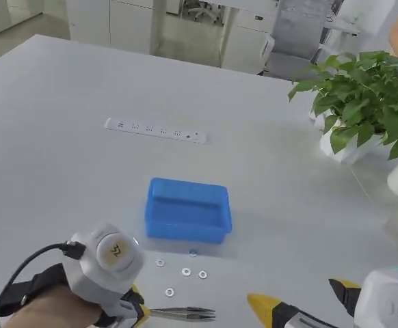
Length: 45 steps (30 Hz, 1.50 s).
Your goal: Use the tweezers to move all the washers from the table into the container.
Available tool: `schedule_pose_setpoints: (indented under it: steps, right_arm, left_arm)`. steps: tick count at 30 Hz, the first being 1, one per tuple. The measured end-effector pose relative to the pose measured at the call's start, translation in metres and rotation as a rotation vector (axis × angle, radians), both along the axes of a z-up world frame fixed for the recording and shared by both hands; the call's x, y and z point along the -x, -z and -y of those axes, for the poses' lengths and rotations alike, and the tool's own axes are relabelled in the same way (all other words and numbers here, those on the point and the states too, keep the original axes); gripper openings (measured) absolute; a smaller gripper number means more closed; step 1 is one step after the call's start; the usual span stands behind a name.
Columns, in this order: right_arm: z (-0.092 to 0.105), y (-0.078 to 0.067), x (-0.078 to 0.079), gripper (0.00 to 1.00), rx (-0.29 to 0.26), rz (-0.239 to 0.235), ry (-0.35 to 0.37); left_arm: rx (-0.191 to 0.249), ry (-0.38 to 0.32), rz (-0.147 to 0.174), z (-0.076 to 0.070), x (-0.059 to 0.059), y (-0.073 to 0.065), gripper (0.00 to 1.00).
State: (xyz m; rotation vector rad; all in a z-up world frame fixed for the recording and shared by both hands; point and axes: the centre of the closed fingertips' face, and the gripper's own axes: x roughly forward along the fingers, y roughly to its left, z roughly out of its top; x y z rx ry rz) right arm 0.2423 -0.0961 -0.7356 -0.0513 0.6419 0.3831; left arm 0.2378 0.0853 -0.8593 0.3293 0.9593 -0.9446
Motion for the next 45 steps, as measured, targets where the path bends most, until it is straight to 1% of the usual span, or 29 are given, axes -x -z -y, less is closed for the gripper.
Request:
schedule_pose_setpoints:
  steps: [2, 5, 6, 8, 9, 11, 13, 14, 15, 18, 20, 23, 24, 26, 27, 29, 30, 32, 34, 36, 37, 38, 39, 40, 41, 42, 43, 44, 45]
  right_arm:
    - [0.000, 0.000, -0.001, 0.82, -0.003, 0.001, -0.001]
    - [-0.002, 0.000, -0.002, 0.82, -0.008, -0.002, -0.005]
    - [-0.003, 0.001, -0.002, 0.82, -0.008, -0.003, -0.009]
    - [-0.006, 0.002, -0.002, 0.82, -0.007, -0.005, -0.019]
    - [-0.007, 0.003, -0.002, 0.82, -0.006, -0.008, -0.026]
    - [-0.011, 0.005, -0.002, 0.82, -0.008, -0.015, -0.038]
    - [-0.016, 0.006, -0.001, 0.82, -0.005, -0.019, -0.054]
    - [-0.018, 0.007, -0.001, 0.82, -0.003, -0.020, -0.062]
    - [-0.020, 0.007, -0.001, 0.81, -0.001, -0.022, -0.071]
    - [-0.029, 0.010, -0.001, 0.79, 0.013, -0.029, -0.107]
    - [-0.036, 0.012, -0.001, 0.76, 0.014, -0.038, -0.133]
    - [-0.048, 0.016, 0.002, 0.70, 0.013, -0.058, -0.186]
    - [-0.052, 0.018, 0.002, 0.67, 0.021, -0.060, -0.204]
    - [-0.058, 0.020, 0.003, 0.64, 0.039, -0.067, -0.235]
    - [-0.064, 0.023, 0.004, 0.62, 0.054, -0.072, -0.273]
    - [-0.071, 0.029, 0.007, 0.59, 0.088, -0.089, -0.319]
    - [-0.075, 0.031, 0.007, 0.55, 0.093, -0.089, -0.340]
    - [-0.085, 0.038, 0.007, 0.51, 0.083, -0.107, -0.371]
    - [-0.098, 0.047, 0.011, 0.43, 0.048, -0.163, -0.430]
    - [-0.106, 0.053, 0.005, 0.37, 0.050, -0.162, -0.450]
    - [-0.110, 0.057, 0.005, 0.36, 0.044, -0.172, -0.467]
    - [-0.117, 0.062, 0.005, 0.35, 0.028, -0.194, -0.490]
    - [-0.123, 0.064, 0.005, 0.35, 0.010, -0.199, -0.506]
    - [-0.131, 0.066, 0.005, 0.36, -0.025, -0.209, -0.533]
    - [-0.134, 0.067, 0.006, 0.36, -0.037, -0.217, -0.540]
    - [-0.141, 0.069, 0.007, 0.36, -0.065, -0.233, -0.561]
    - [-0.145, 0.071, 0.008, 0.36, -0.079, -0.244, -0.579]
    - [-0.146, 0.075, 0.007, 0.36, -0.080, -0.262, -0.586]
    - [-0.148, 0.078, 0.003, 0.35, -0.068, -0.259, -0.594]
  left_arm:
    - [-0.017, 0.020, -0.004, -0.001, 0.002, 0.003, 0.08]
    - [-0.017, 0.028, 0.001, -0.001, 0.001, 0.001, 0.04]
    - [-0.017, 0.036, 0.004, -0.001, 0.001, 0.001, 0.03]
    - [-0.028, 0.090, 0.026, 0.001, 0.001, 0.001, 0.00]
    - [-0.033, 0.109, 0.033, 0.003, 0.004, 0.001, 0.00]
    - [-0.049, 0.144, 0.024, 0.004, 0.010, 0.001, 0.00]
    - [-0.069, 0.148, 0.026, 0.004, 0.011, 0.002, 0.00]
    - [-0.082, 0.164, 0.031, 0.003, 0.013, 0.001, 0.00]
    - [-0.093, 0.185, 0.044, 0.004, 0.014, 0.000, 0.00]
    - [-0.099, 0.190, 0.059, 0.005, 0.016, -0.006, 0.00]
    - [-0.093, 0.191, 0.064, 0.006, 0.017, -0.013, 0.00]
    - [-0.079, 0.190, 0.101, 0.008, 0.015, -0.026, 0.00]
    - [-0.066, 0.185, 0.115, 0.009, 0.014, -0.032, 0.00]
    - [-0.044, 0.176, 0.132, 0.011, 0.012, -0.042, 0.00]
    - [-0.026, 0.167, 0.143, 0.013, 0.011, -0.048, 0.00]
    - [-0.007, 0.157, 0.159, 0.015, 0.009, -0.059, 0.00]
    - [0.000, 0.152, 0.165, 0.015, 0.008, -0.062, 0.00]
    - [0.012, 0.147, 0.174, 0.017, 0.007, -0.071, 0.00]
    - [0.024, 0.145, 0.184, 0.019, 0.006, -0.079, 0.00]
    - [0.039, 0.148, 0.194, 0.022, 0.006, -0.088, 0.00]
    - [0.045, 0.149, 0.200, 0.023, 0.005, -0.091, 0.00]
    - [0.050, 0.151, 0.202, 0.024, 0.005, -0.094, 0.00]
    - [0.053, 0.153, 0.202, 0.025, 0.004, -0.096, 0.00]
    - [0.058, 0.156, 0.205, 0.026, 0.003, -0.100, 0.00]
    - [0.062, 0.157, 0.206, 0.026, 0.002, -0.102, 0.00]
    - [0.063, 0.157, 0.204, 0.027, 0.001, -0.103, 0.00]
    - [0.070, 0.156, 0.202, 0.027, 0.000, -0.105, 0.00]
    - [0.073, 0.157, 0.200, 0.027, -0.001, -0.106, 0.00]
    - [0.075, 0.160, 0.199, 0.027, -0.001, -0.107, 0.00]
